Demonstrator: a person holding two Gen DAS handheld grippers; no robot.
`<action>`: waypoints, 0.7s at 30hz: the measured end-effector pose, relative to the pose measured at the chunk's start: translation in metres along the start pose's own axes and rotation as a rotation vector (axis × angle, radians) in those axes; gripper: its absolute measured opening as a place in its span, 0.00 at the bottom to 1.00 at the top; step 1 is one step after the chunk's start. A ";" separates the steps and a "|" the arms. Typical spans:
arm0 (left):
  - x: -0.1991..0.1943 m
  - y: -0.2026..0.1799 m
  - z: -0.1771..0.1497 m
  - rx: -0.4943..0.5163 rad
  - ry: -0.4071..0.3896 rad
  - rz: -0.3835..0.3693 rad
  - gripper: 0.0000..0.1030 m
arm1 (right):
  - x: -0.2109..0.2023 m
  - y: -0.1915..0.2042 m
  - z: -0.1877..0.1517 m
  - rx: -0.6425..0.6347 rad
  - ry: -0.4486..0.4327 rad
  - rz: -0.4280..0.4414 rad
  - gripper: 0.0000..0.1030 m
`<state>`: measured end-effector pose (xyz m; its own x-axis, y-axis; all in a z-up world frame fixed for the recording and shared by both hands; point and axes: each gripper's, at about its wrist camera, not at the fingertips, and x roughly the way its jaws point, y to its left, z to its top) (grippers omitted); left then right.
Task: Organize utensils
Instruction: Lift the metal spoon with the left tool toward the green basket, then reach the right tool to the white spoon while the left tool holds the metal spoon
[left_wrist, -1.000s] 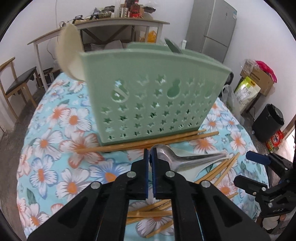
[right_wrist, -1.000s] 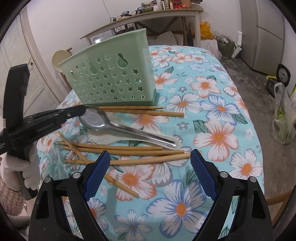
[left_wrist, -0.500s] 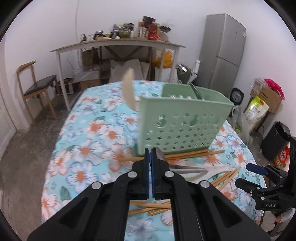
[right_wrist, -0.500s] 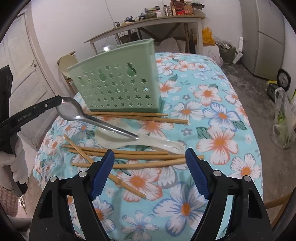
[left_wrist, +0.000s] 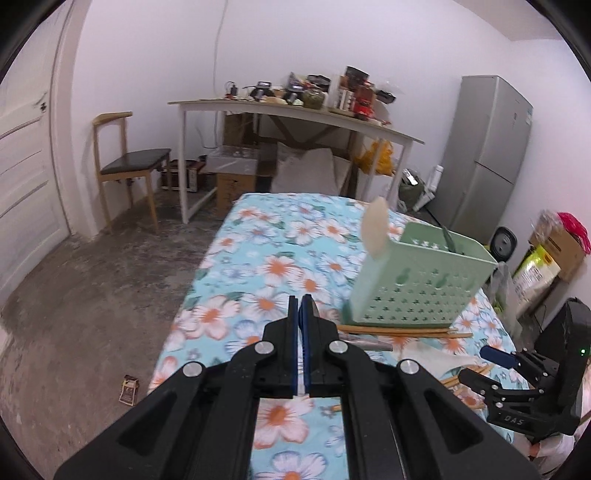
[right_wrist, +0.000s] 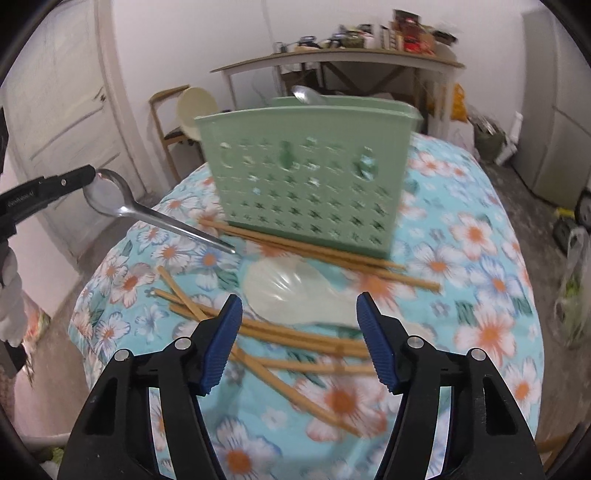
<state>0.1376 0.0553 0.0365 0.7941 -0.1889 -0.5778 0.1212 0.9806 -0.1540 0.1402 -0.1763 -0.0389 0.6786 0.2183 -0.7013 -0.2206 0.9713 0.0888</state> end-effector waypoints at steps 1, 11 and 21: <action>0.000 0.004 0.000 -0.008 0.000 0.006 0.01 | 0.005 0.008 0.005 -0.026 0.004 -0.004 0.58; 0.001 0.026 -0.007 -0.039 0.014 0.032 0.01 | 0.080 0.068 0.028 -0.262 0.109 -0.129 0.52; 0.014 0.034 -0.010 -0.055 0.041 0.041 0.01 | 0.107 0.089 0.017 -0.417 0.155 -0.285 0.51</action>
<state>0.1473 0.0857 0.0150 0.7726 -0.1515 -0.6166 0.0549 0.9834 -0.1729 0.2052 -0.0651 -0.0940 0.6481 -0.0964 -0.7554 -0.3238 0.8629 -0.3880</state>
